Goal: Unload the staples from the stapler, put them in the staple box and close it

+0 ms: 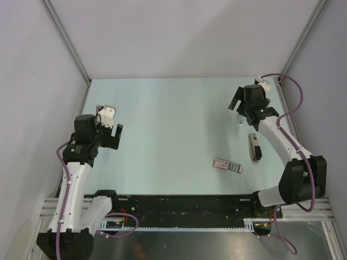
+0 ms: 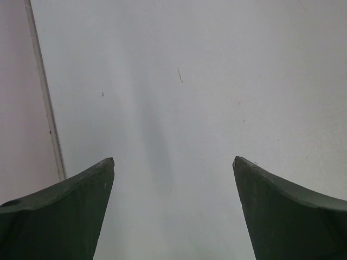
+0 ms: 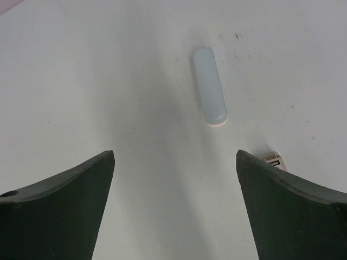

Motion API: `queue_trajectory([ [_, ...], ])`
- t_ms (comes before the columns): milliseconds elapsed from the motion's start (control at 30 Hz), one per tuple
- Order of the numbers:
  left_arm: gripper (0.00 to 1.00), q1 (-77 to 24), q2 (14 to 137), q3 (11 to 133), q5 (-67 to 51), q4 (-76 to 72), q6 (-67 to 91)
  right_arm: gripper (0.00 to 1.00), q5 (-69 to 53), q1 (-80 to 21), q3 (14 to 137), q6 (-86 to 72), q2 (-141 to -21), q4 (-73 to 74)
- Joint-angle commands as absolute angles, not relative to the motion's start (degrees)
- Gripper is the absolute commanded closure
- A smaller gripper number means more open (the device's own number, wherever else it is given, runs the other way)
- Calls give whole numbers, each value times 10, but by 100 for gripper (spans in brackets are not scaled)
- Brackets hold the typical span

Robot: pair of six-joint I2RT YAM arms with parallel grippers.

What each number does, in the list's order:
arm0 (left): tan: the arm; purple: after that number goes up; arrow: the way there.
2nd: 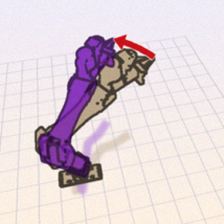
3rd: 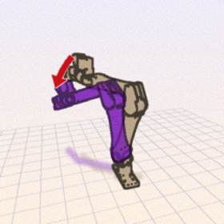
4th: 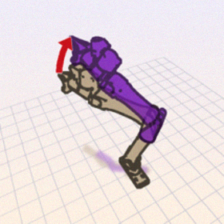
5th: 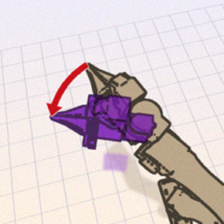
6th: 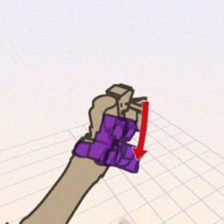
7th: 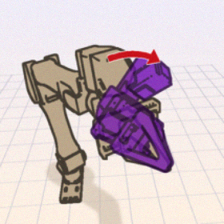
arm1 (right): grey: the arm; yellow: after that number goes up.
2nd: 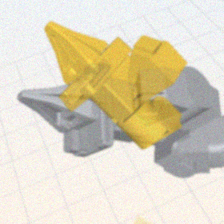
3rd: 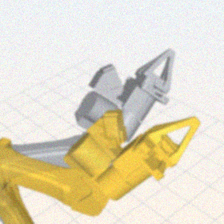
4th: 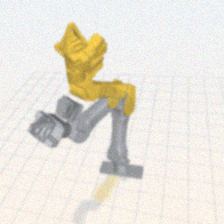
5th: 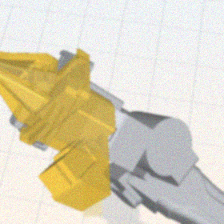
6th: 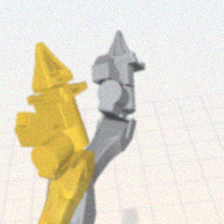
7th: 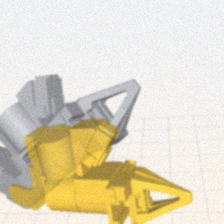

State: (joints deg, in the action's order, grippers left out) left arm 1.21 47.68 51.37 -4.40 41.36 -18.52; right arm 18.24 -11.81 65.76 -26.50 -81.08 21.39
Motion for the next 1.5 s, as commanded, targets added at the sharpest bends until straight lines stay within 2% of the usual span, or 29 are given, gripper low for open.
queue_trajectory([
  [0, 3, 15, 469, 513, -36, 413, -190, 1, 198, -118, 662, -272, -817, 204],
  [300, 0, 14, 479, 514, -36, 413, -184, 1, 257, -116, 662, -255, -854, 184],
  [767, 0, 14, 486, 509, -40, 412, -189, 4, 268, -107, 662, -246, -931, 154],
  [1233, 1, 15, 497, 507, -45, 410, -191, 26, 210, -74, 668, -232, -1026, 101],
  [1467, 1, 14, 498, 505, -39, 410, -195, 32, 202, -71, 682, -226, -1054, 92],
])
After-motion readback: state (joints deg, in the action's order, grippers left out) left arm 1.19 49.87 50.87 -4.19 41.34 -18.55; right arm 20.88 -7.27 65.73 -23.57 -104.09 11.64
